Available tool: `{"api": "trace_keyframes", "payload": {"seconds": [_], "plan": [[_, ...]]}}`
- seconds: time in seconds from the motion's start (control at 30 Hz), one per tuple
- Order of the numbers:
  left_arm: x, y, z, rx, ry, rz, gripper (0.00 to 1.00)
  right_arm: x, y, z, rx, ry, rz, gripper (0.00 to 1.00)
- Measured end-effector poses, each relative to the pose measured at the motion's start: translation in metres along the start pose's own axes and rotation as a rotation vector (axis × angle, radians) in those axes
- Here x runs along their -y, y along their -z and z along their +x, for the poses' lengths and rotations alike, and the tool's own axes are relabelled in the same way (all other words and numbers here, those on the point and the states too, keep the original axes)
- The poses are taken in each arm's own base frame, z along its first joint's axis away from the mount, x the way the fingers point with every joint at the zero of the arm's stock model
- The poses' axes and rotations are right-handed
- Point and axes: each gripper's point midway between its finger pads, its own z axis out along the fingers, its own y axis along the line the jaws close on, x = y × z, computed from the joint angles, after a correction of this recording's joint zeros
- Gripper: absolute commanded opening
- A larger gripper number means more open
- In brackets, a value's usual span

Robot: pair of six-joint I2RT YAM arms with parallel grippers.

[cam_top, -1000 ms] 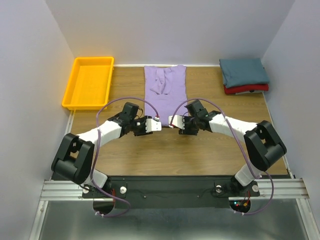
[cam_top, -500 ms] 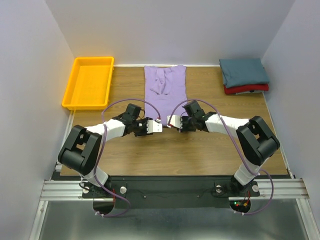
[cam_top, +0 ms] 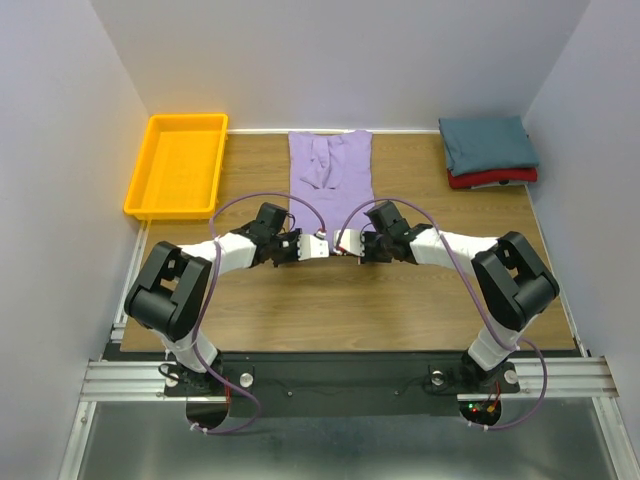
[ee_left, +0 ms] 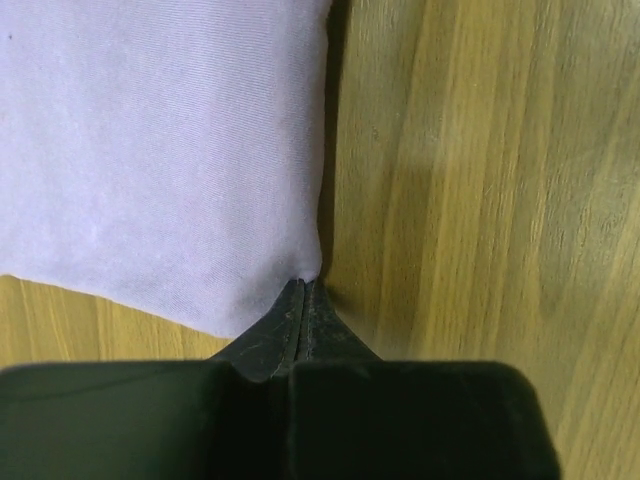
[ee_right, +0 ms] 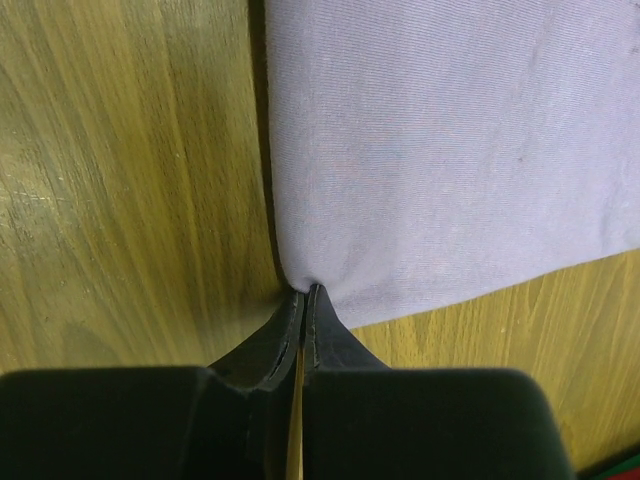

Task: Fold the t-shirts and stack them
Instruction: Fold the tshirt

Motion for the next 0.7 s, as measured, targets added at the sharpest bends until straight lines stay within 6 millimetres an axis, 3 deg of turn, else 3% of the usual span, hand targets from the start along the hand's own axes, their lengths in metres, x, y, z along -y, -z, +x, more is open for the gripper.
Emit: {"api": "trace_keyframes", "payload": {"seconds": [0.17,0.3,0.47,0.7], "plan": [[0.006,0.008,-0.003,0.002,0.008,0.024,0.0,0.001,0.004,-0.002,0.006,-0.024,0.007,0.01],[0.002,0.031,-0.023,0.037,-0.02,-0.006,0.0,0.004,0.015,-0.008,0.023,-0.045,0.021,0.01],[0.005,0.056,-0.049,0.093,-0.067,-0.033,0.0,0.005,0.045,-0.023,0.072,-0.079,0.033,0.01],[0.03,0.08,-0.06,0.112,-0.083,-0.002,0.0,0.0,0.09,-0.036,0.122,-0.108,0.043,0.01]]}}
